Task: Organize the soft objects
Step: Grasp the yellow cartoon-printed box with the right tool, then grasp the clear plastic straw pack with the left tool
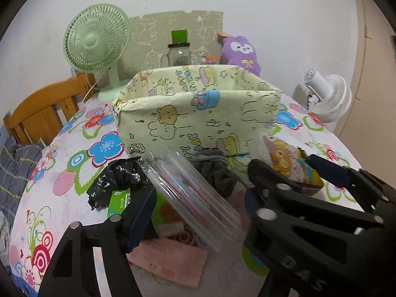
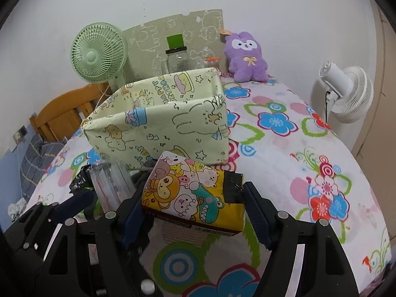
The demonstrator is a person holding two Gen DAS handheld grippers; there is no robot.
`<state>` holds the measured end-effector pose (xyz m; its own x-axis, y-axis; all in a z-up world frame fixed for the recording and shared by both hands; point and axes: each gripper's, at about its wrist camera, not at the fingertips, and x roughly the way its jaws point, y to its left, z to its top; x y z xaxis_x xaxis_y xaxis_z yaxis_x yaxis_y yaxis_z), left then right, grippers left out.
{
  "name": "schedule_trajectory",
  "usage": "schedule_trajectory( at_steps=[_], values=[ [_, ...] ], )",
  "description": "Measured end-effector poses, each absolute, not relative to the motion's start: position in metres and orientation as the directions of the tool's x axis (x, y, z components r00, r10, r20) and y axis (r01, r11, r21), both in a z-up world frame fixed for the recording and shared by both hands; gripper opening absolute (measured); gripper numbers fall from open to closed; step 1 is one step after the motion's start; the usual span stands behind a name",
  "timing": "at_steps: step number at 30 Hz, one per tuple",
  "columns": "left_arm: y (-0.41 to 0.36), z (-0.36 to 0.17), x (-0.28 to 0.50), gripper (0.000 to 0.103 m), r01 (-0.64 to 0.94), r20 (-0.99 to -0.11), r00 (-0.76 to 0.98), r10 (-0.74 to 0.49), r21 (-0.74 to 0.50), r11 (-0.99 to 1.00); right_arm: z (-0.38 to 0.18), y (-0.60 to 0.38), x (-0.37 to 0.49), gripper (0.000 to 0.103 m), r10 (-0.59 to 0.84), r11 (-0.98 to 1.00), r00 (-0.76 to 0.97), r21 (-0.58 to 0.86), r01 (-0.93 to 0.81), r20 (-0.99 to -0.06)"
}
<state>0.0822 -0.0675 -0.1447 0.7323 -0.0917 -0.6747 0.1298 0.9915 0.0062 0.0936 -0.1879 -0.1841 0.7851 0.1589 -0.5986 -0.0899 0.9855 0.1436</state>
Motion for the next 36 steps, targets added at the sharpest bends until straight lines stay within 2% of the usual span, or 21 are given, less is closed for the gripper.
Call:
schedule_trajectory(
  at_steps=[4, 6, 12, 18, 27, 36],
  values=[
    [-0.065, -0.148, 0.091, 0.066, 0.126, -0.689, 0.718, -0.100, -0.013, 0.992, -0.186, -0.188, 0.102, 0.076, 0.159, 0.985, 0.778, 0.147, -0.087, -0.607],
    [-0.065, -0.151, 0.093, 0.057, 0.127, -0.695, 0.711, -0.103, -0.017, 0.992, -0.188, -0.189, 0.105, 0.076, 0.162, 0.985, 0.771, 0.152, -0.085, -0.615],
    [-0.068, -0.157, 0.094, 0.039, 0.139, -0.702, 0.703, -0.114, -0.022, 0.990, -0.195, -0.190, 0.112, 0.076, 0.165, 0.983, 0.752, 0.166, -0.076, -0.638],
    [-0.067, -0.154, 0.091, 0.028, 0.150, -0.698, 0.703, -0.133, -0.037, 0.988, -0.195, -0.188, 0.111, 0.076, 0.167, 0.983, 0.751, 0.170, -0.073, -0.639],
    [-0.063, -0.141, 0.080, 0.015, 0.169, -0.675, 0.720, -0.162, -0.055, 0.984, -0.182, -0.183, 0.099, 0.076, 0.158, 0.985, 0.771, 0.159, -0.074, -0.617],
    [-0.060, -0.123, 0.068, 0.014, 0.179, -0.641, 0.748, -0.172, -0.055, 0.982, -0.163, -0.180, 0.083, 0.076, 0.147, 0.986, 0.797, 0.150, -0.072, -0.586]
  ],
)
